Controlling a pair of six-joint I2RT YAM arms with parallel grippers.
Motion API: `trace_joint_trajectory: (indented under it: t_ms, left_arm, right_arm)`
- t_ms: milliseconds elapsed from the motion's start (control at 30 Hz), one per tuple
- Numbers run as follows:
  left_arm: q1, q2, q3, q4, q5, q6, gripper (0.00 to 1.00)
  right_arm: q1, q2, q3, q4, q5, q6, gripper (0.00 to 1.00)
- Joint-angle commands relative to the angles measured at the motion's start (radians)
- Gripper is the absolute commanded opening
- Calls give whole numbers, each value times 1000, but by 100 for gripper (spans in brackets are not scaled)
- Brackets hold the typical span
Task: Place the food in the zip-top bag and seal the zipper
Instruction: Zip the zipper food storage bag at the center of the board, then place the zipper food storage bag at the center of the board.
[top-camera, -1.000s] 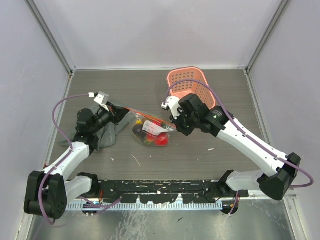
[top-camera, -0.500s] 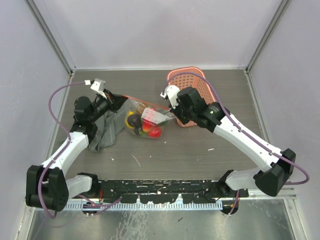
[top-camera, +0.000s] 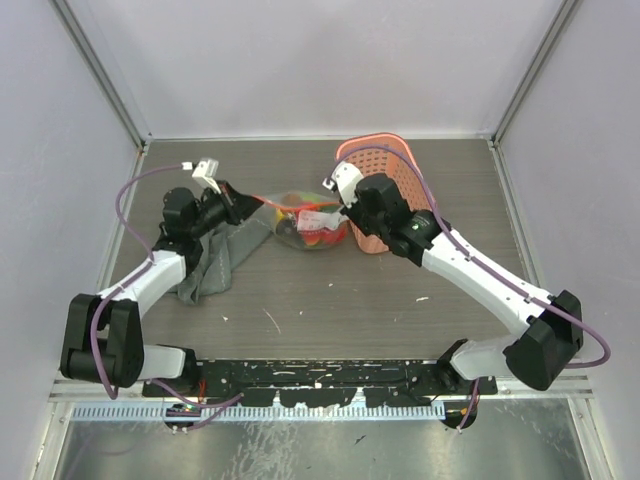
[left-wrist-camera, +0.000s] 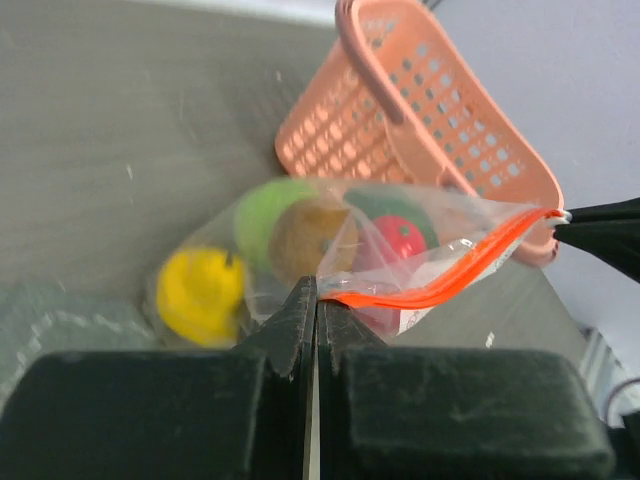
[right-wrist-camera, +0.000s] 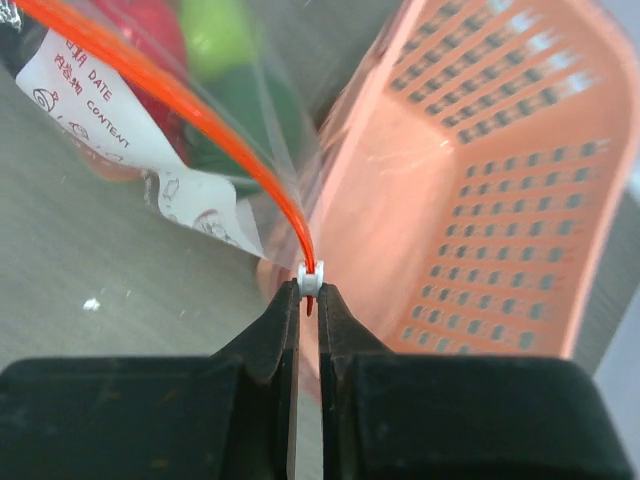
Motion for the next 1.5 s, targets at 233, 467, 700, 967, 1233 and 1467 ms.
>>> trace_joint_trajectory:
  t_ms: [233, 467, 700, 967, 1233, 1467]
  left_arm:
    - [-24, -347, -204, -292, -15, -109, 9]
    - [-26, -688, -301, -532, -93, -170, 23]
    - [-26, -930, -303, -749, -163, -230, 47]
    - [-27, -1081, -107, -1032, -412, -125, 80]
    - [-27, -1067, 27, -1136, -583, 2, 98]
    - [-27, -1067, 126, -1218, -775, 85, 98]
  right_arm:
    - [0, -228, -201, -26, -355, 114, 2]
    - [0, -391, -320, -9, -466, 181, 5]
    - [0, -484, -391, -10, -517, 215, 24]
    - [1, -608, -354, -22, -294, 239, 75]
    - [-1, -606, -341, 36, 260, 342, 100]
    - [-11, -618, -400, 107, 647, 404, 100]
